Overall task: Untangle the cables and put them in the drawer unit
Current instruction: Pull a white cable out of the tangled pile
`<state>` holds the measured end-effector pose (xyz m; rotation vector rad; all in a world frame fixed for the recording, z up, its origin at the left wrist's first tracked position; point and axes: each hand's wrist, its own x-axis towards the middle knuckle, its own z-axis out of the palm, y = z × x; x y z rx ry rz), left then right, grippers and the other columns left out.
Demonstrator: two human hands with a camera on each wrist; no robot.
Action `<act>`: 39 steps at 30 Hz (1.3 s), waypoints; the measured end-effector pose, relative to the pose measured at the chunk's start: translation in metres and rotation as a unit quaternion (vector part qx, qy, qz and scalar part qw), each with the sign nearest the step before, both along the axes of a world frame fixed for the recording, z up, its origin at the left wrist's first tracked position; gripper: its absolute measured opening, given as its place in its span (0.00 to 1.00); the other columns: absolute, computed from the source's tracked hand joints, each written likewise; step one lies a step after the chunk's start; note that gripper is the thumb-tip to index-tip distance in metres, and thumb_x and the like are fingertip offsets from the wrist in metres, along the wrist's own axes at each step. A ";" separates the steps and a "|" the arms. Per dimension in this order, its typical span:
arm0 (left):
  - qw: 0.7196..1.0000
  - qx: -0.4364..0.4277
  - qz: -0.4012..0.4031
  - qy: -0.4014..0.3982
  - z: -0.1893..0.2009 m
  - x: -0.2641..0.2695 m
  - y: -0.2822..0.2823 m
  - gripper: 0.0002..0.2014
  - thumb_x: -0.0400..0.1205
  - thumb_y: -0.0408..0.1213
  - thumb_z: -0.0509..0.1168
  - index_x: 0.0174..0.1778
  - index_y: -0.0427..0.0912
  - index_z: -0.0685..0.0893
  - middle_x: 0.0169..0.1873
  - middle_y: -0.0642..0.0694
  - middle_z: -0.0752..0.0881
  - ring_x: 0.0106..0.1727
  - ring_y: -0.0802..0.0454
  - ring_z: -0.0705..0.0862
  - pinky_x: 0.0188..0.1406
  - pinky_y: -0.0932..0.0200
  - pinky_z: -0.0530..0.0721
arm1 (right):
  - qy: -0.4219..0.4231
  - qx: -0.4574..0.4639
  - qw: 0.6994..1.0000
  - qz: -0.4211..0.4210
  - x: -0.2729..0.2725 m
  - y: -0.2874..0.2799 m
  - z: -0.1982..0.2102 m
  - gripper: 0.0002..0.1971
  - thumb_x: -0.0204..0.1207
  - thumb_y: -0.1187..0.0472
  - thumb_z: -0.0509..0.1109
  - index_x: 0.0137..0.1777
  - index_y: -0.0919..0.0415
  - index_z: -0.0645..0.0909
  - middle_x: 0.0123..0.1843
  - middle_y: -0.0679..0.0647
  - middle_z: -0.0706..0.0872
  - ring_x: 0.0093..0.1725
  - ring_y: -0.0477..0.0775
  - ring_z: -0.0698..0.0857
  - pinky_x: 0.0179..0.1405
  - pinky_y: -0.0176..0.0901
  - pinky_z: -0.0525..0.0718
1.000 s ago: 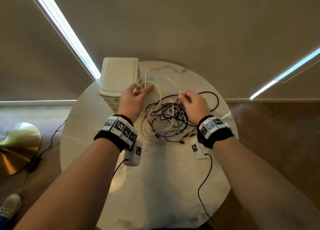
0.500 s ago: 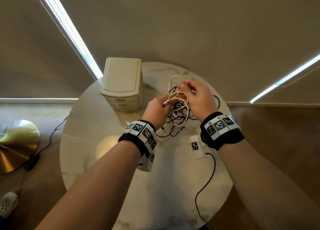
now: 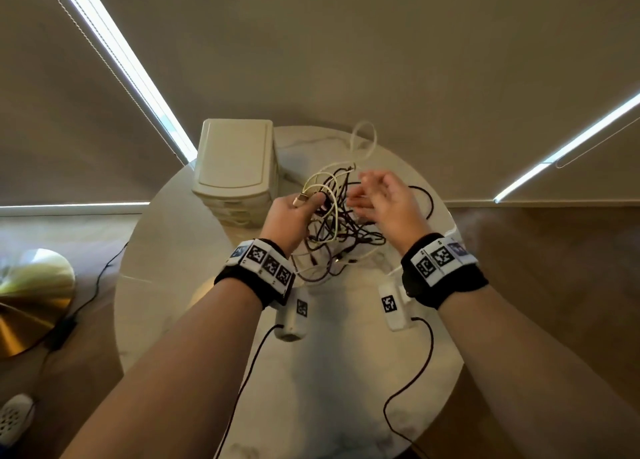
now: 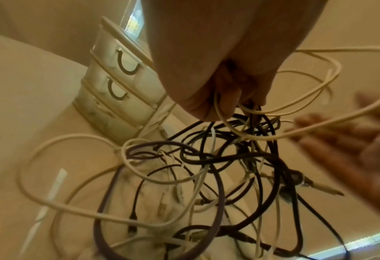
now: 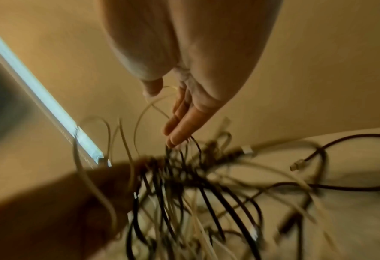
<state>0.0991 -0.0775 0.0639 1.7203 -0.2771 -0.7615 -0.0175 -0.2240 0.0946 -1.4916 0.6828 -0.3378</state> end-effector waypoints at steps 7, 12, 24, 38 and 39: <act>0.996 -0.051 0.015 0.074 0.011 -0.006 -0.005 0.22 0.87 0.42 0.71 0.25 0.46 0.88 0.19 0.52 0.74 0.18 0.56 0.69 0.20 0.60 0.68 | 0.038 -0.262 0.961 0.078 0.003 0.015 -0.019 0.08 0.79 0.57 0.77 0.57 0.47 0.87 0.52 0.40 0.84 0.50 0.41 0.86 0.54 0.38 0.87; 0.993 -0.052 0.021 0.106 0.007 -0.011 -0.005 0.22 0.88 0.45 0.69 0.28 0.42 0.77 0.19 0.53 0.69 0.19 0.56 0.68 0.23 0.61 0.70 | 0.055 -0.408 0.910 0.060 0.009 0.024 -0.019 0.06 0.79 0.55 0.75 0.54 0.53 0.87 0.50 0.47 0.85 0.48 0.49 0.85 0.46 0.44 0.85; 0.936 0.308 -0.044 -0.163 -0.020 0.009 0.017 0.15 0.87 0.44 0.66 0.44 0.37 0.90 0.37 0.40 0.89 0.45 0.38 0.88 0.39 0.54 0.79 | 0.069 -0.219 0.973 -0.010 -0.002 0.009 -0.009 0.04 0.90 0.57 0.60 0.53 0.50 0.72 0.48 0.51 0.92 0.47 0.47 0.93 0.51 0.53 0.93; 0.996 -0.013 0.052 -0.064 -0.003 -0.005 0.000 0.16 0.92 0.52 0.58 0.48 0.48 0.87 0.35 0.50 0.82 0.37 0.47 0.80 0.44 0.43 0.85 | -0.043 -0.118 0.987 -0.096 0.009 0.000 0.043 0.05 0.91 0.55 0.61 0.61 0.49 0.77 0.38 0.47 0.78 0.32 0.44 0.78 0.32 0.38 0.78; 0.996 -0.016 0.071 -0.047 -0.007 0.001 0.005 0.17 0.92 0.52 0.58 0.46 0.48 0.85 0.35 0.50 0.79 0.37 0.47 0.78 0.43 0.44 0.82 | -0.029 -0.139 0.985 -0.100 0.004 -0.003 0.042 0.07 0.90 0.54 0.61 0.63 0.51 0.79 0.40 0.49 0.79 0.33 0.46 0.76 0.33 0.42 0.79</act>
